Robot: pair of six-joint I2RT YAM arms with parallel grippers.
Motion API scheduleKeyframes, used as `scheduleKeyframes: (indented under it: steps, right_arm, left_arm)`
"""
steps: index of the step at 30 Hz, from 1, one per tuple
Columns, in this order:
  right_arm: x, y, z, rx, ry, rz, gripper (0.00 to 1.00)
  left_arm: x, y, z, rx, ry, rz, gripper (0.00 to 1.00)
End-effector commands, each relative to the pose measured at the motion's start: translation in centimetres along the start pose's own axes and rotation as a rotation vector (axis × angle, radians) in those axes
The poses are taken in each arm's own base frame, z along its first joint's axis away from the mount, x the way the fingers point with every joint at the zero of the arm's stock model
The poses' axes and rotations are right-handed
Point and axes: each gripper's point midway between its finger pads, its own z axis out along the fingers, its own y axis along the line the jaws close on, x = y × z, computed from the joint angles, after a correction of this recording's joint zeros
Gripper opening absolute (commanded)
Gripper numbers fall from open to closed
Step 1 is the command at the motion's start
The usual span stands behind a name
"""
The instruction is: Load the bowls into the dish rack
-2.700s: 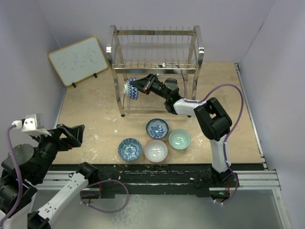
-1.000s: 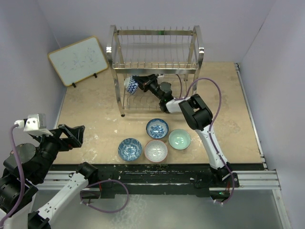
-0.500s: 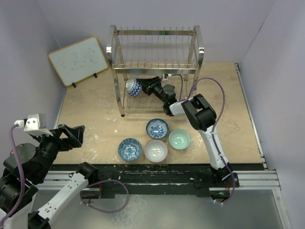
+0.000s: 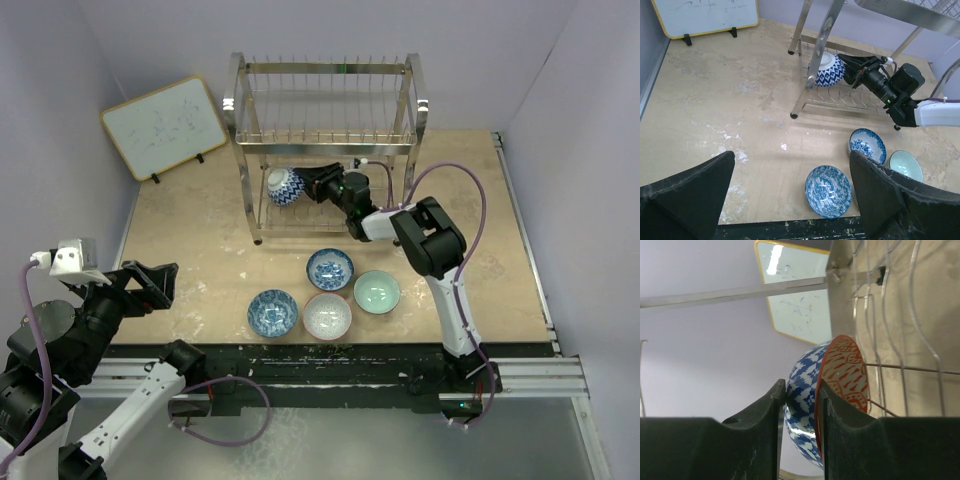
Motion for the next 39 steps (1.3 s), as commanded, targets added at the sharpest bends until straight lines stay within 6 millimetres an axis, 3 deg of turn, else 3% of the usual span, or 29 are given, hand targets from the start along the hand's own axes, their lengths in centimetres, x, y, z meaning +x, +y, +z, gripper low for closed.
scheduleKeyframes:
  steps: [1, 5, 26, 32, 39]
  right_arm:
    - [-2.7, -0.9, -0.3, 0.099, -0.105, -0.012, 0.33]
    - [-3.0, -1.2, -0.3, 0.124, -0.116, -0.039, 0.40]
    - [-5.3, -2.0, 0.0, 0.342, -0.180, -0.374, 0.47]
    - [-6.3, -0.1, -0.5, 0.351, -0.230, -0.461, 0.48]
    - [-5.3, 3.7, -1.3, 0.260, -0.234, -0.540, 0.48]
  left_arm:
    - [-0.7, 0.0, 0.0, -0.001, -0.035, 0.003, 0.99]
    - [-0.8, 0.1, -0.1, -0.001, -0.038, 0.001, 0.99]
    - [-0.5, 0.1, -0.1, 0.000, -0.036, -0.004, 0.99]
    - [-0.4, 0.2, -0.1, -0.002, -0.035, -0.004, 0.99]
    - [-0.3, 0.0, 0.2, 0.000, -0.028, -0.001, 0.99]
